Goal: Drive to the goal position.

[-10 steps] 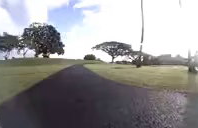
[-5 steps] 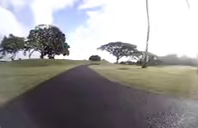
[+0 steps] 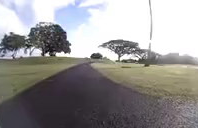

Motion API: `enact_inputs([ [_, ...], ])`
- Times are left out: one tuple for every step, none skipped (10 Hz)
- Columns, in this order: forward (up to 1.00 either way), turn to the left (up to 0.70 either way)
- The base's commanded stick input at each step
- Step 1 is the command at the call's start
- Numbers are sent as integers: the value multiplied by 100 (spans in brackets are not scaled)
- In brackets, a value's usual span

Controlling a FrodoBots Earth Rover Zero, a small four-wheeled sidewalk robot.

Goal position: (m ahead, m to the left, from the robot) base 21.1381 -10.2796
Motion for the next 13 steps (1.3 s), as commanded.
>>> enact_inputs([
  [60,15],
  [60,15],
  [60,15],
  [60,15],
  [60,15],
  [60,15],
  [60,15],
  [60,15],
  [60,15],
  [60,15],
  [60,15],
  [60,15],
  [60,15],
])
